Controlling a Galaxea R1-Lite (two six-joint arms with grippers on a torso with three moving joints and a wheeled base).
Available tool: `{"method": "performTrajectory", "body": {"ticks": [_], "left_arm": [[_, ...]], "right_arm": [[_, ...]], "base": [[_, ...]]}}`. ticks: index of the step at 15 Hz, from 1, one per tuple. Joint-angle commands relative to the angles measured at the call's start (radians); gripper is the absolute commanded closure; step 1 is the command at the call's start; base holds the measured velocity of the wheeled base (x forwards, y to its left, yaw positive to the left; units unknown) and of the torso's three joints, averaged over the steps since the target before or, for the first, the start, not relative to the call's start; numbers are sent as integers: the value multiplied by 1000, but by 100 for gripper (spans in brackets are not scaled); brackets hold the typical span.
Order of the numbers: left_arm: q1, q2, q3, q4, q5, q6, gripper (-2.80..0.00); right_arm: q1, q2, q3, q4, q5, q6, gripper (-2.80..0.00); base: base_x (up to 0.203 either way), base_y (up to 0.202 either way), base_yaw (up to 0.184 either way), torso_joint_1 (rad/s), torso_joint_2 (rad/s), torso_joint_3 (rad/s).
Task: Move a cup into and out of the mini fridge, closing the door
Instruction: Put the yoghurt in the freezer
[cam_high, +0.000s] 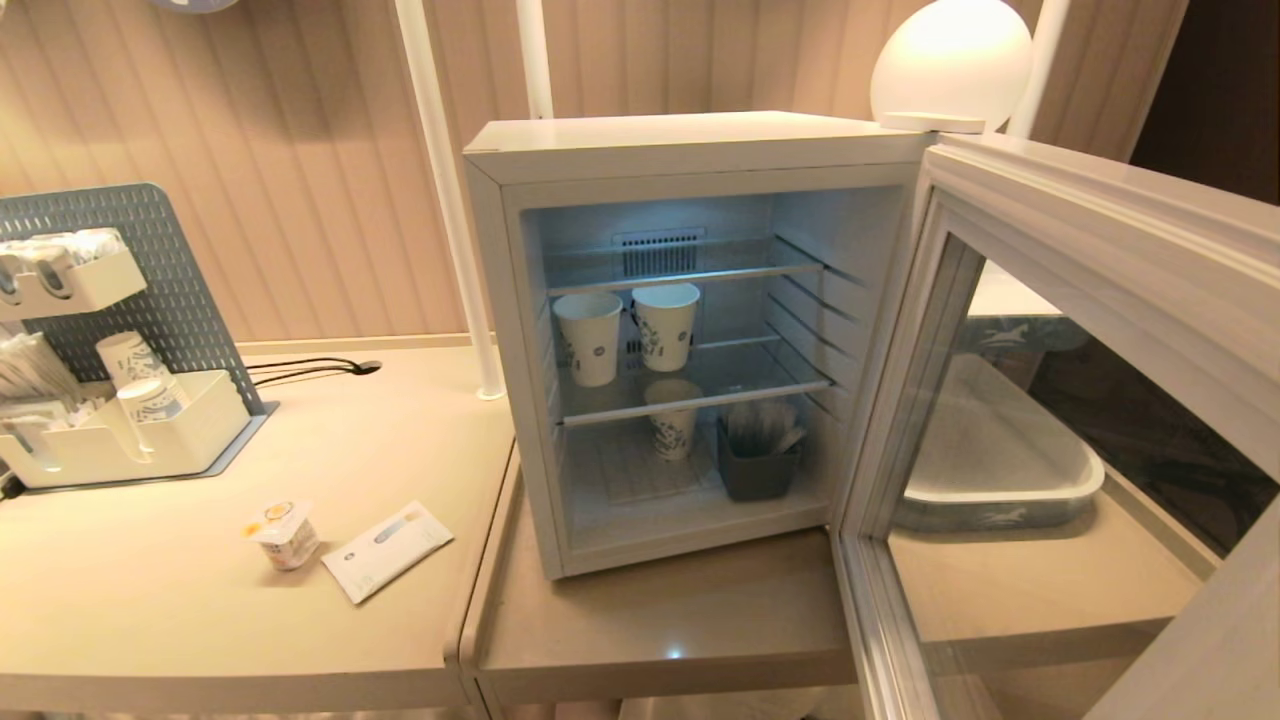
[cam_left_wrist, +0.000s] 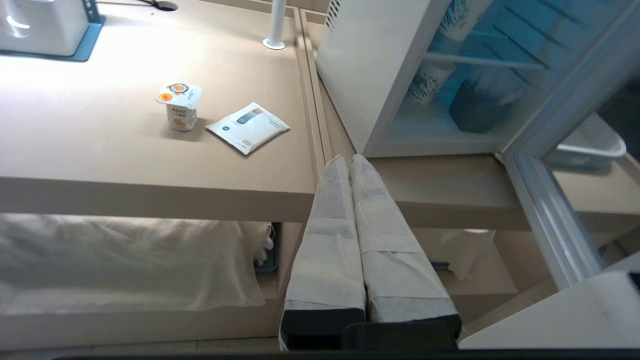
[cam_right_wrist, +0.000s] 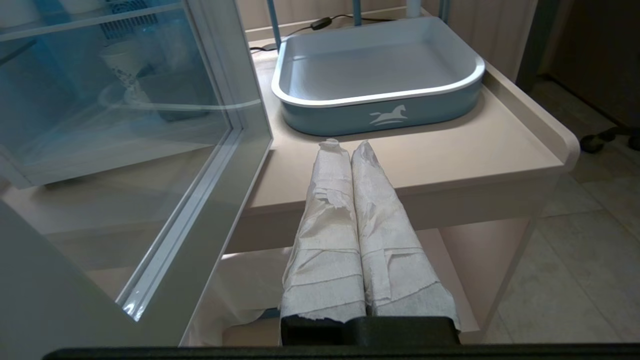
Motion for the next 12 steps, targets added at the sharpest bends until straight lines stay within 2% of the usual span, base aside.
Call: {"method": "performTrajectory", "body": {"ticks": [1, 3, 5, 7, 9, 10, 12], "left_arm": [[-16, -93, 110, -27, 4, 30, 0], [-12, -195, 325, -197, 27, 100, 0], [-10, -214, 566, -457, 80, 155, 0], [-8, -222, 802, -702, 111, 241, 0], [-7, -228, 888, -762, 123, 245, 0], [-7, -230, 872, -725, 125, 234, 0], [-7, -231, 877, -750, 128, 214, 0]], "right_arm": [[-1, 0, 0, -1, 0, 0, 0], [-1, 0, 0, 1, 0, 0, 0], [-1, 0, 0, -1, 0, 0, 0], [-1, 0, 0, 1, 0, 0, 0], [-1, 0, 0, 1, 0, 0, 0], [-1, 0, 0, 1, 0, 0, 0], [-1, 0, 0, 1, 0, 0, 0]], "base": [[0, 0, 0, 0, 0, 0], [0, 0, 0, 0, 0, 0], [0, 0, 0, 0, 0, 0], [0, 0, 0, 0, 0, 0], [0, 0, 0, 0, 0, 0], [0, 0, 0, 0, 0, 0], [0, 0, 0, 0, 0, 0]]}}
